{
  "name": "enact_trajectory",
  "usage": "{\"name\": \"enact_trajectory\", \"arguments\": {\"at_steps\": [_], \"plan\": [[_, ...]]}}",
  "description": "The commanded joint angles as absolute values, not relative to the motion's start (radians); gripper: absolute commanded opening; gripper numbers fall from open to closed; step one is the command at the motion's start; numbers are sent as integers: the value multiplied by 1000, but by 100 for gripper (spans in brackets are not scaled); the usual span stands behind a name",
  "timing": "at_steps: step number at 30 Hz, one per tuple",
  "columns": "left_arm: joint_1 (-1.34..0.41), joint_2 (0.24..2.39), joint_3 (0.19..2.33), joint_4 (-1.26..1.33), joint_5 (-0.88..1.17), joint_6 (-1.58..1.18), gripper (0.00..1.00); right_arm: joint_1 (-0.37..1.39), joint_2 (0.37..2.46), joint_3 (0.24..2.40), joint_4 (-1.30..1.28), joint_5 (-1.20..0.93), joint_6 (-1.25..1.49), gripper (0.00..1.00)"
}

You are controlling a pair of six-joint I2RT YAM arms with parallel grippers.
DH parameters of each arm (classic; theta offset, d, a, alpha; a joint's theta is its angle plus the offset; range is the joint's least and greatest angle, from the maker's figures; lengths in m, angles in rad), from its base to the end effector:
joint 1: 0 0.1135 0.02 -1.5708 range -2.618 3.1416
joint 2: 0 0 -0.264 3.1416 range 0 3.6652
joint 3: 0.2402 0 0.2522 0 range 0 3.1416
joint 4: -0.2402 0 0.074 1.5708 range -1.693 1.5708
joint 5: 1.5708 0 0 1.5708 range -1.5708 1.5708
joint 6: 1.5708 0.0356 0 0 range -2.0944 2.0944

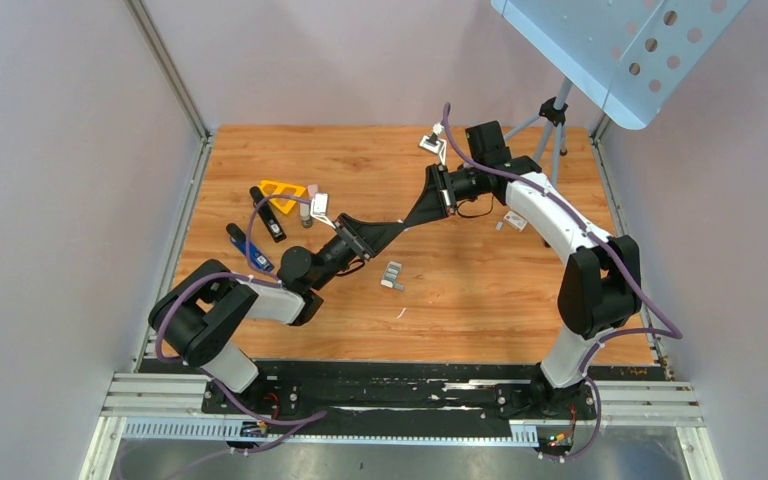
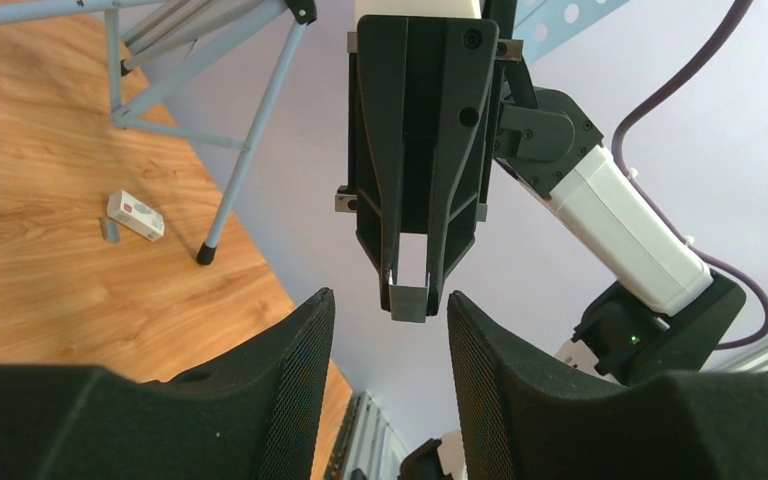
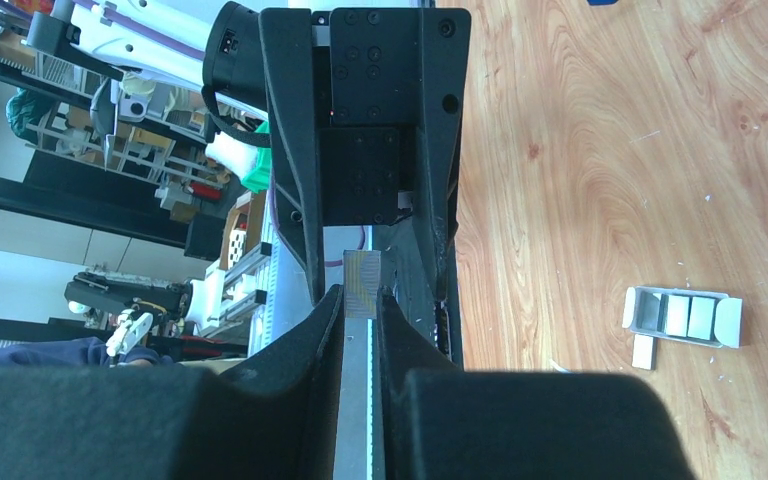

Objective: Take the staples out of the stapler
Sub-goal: Pick up the staple from the center of the board.

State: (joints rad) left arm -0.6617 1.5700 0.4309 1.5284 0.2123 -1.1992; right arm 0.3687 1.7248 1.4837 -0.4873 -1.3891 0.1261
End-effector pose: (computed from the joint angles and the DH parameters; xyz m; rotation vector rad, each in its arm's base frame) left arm 0.2143 -0.1764 0.2214 -0.1541 1.3805 -1.7276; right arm 0.3351 0.1670 0.3206 -0.9837 1.8965 1.8362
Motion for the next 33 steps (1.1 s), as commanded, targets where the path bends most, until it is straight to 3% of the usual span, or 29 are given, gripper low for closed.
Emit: {"name": "enact_trajectory", "arguments": {"at_steps": [1, 21, 33], "plan": [[-672, 1582, 448, 1605, 197, -1209, 48, 387, 1698, 1483, -476, -1417, 144, 10], [-672, 1549, 432, 1606, 158, -1216, 42, 388, 1694, 1465, -474, -1417, 142, 10], [-672, 1547, 443, 1606, 173, -1220, 26, 388, 1697, 1463, -474, -1410, 141, 10]]}}
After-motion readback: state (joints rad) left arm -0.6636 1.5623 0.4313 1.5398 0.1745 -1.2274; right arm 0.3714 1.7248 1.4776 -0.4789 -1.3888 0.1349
